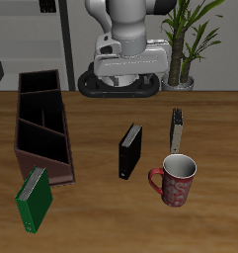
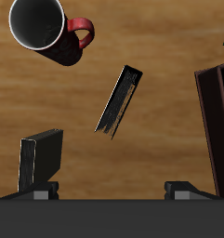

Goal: Place the yellow book into the right desk caddy's back compartment

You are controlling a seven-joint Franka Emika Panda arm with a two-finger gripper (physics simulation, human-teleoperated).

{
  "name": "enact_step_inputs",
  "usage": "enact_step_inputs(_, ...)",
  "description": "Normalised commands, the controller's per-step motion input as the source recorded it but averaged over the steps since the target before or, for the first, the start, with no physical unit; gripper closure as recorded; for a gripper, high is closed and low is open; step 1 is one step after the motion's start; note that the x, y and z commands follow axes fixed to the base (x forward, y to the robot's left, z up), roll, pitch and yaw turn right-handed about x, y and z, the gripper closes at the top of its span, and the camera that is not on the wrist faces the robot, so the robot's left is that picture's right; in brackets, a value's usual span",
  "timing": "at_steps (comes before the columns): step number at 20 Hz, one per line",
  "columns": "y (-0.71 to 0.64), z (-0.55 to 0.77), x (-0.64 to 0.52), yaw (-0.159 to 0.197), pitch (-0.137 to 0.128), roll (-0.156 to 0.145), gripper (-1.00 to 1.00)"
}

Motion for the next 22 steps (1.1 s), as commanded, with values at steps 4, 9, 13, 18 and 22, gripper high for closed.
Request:
enact_step_inputs(4,0.04,-0.06,0.06,0.009,-0.009,-0.029,-1.0)
enact_step_inputs(9,0.16,0.01,-0.07,-0.016,-0.038,-0.044,-1.0)
enact_step_inputs(13,0.35,-0.13,-0.18,0.018,-0.061,-0.072,-1.0)
enact_step_inputs(18,0.39,-0.15,-0.19,0.023,-0.071,-0.046,-1.0)
enact_step_inputs(22,0.49,-0.32,-0.17,0.003,-0.036,-0.049,-1.0)
